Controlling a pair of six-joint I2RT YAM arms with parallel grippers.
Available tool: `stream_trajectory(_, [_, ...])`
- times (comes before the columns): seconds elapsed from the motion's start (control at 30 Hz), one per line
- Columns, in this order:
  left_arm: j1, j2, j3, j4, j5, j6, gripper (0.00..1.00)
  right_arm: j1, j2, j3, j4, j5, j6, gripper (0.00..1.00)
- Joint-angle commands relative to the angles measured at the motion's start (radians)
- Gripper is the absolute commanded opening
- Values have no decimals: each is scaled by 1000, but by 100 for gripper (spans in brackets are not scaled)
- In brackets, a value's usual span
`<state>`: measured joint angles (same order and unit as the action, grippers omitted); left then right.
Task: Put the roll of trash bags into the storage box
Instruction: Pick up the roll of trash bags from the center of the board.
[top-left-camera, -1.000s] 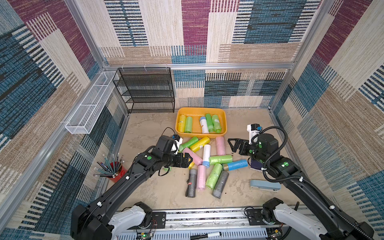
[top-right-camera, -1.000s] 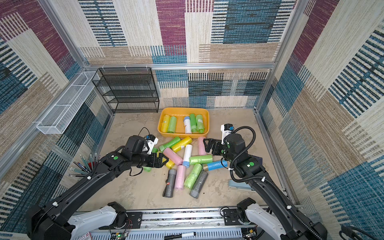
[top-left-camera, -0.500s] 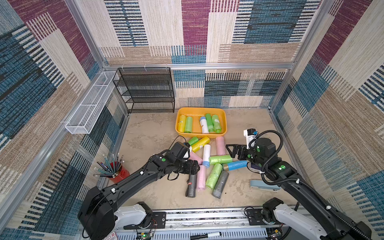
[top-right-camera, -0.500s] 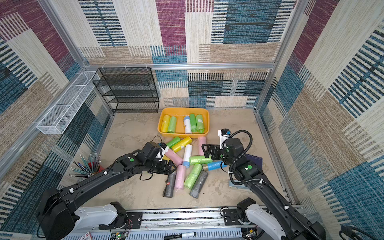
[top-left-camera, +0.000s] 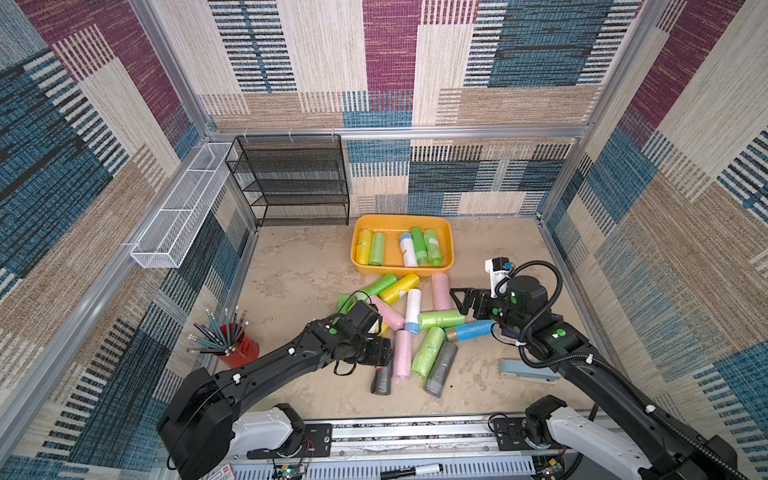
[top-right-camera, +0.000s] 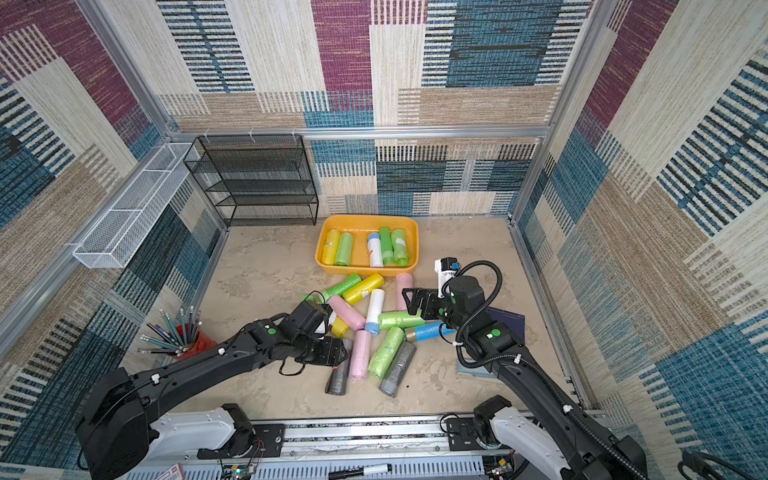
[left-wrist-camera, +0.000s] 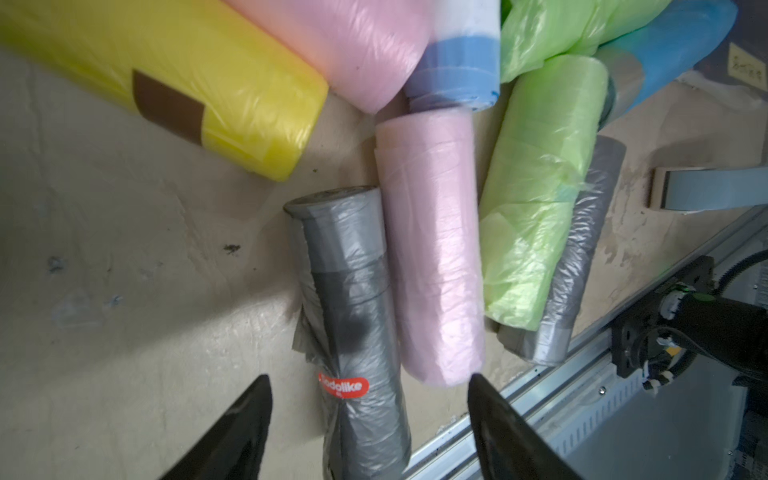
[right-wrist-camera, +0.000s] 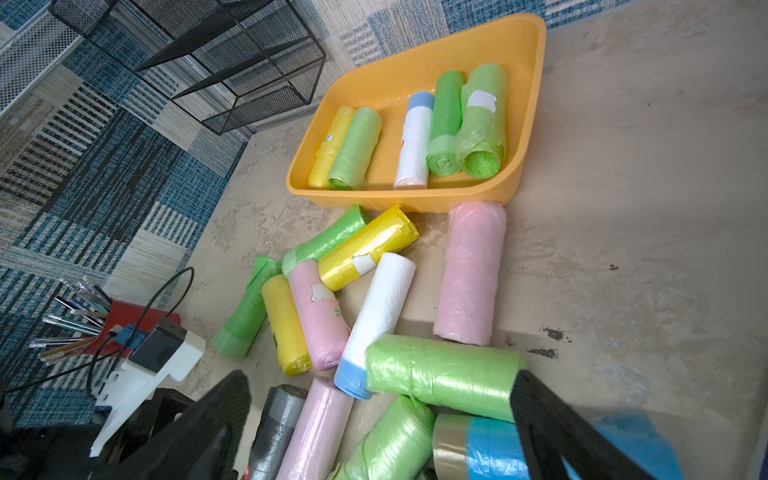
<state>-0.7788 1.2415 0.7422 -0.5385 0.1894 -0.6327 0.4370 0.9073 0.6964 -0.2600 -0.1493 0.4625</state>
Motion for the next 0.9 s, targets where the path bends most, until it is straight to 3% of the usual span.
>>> stream_trajectory(0.0, [-6,-7,-29,8,22,-50,74,0,7,3,55,0,24,99])
stream_trajectory(0.87, [-48,90,-95,63,-1,-40,66,0,30,22,42,6,49,99])
